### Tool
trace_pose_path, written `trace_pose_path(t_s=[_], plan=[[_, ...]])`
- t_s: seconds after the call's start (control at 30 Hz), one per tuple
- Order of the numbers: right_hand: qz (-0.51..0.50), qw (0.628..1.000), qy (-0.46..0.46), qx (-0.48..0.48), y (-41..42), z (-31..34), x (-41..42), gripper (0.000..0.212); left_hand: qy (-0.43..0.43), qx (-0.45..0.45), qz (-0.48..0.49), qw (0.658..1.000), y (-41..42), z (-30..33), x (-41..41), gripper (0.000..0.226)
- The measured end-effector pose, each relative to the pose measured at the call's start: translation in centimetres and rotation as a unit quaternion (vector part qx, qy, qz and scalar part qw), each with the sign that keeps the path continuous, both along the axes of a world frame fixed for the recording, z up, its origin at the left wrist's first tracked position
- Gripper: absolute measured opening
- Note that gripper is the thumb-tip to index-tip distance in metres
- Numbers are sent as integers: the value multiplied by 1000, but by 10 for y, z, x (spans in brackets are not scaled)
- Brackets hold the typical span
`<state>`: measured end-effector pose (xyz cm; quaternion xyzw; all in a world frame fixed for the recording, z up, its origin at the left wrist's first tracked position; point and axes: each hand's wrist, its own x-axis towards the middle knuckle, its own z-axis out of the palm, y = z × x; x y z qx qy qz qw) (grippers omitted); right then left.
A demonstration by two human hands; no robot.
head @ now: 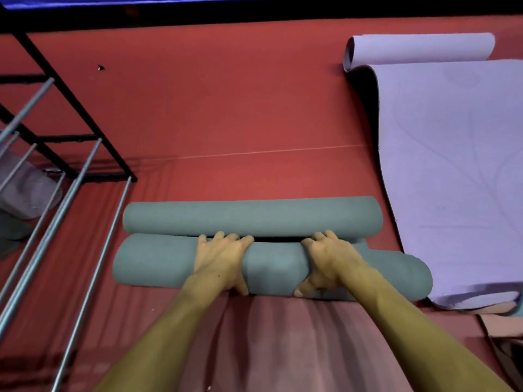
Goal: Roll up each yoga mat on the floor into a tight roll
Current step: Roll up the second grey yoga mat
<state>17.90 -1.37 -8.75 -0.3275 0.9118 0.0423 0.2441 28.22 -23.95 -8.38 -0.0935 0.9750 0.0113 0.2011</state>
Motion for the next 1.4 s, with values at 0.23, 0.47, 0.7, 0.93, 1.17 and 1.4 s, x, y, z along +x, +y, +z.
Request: trace_pose_path(t_s=[0.23, 0.47, 0.7, 0.93, 1.17, 1.4], plan=[[-20, 998, -57, -5, -4, 8, 0, 102, -51, 49, 16, 997, -2, 6, -5, 109], [-8, 1000, -26, -9, -7, 11, 0, 108, -3, 66, 50, 997, 2, 17, -5, 134], [1, 999, 27, -23, -10, 1, 12, 121, 47, 101, 79, 991, 1, 20, -4, 106], [5, 997, 63, -43, -12, -13, 2, 134, 84, 96, 76, 989, -10, 13, -2, 98], [-24, 998, 31, -53, -14, -6, -3, 109, 84, 30, 66, 994, 0, -5, 1, 133], [-2, 993, 110, -35, -12, -7, 8, 124, 109, 14, 48, 993, -6, -9, -2, 121]])
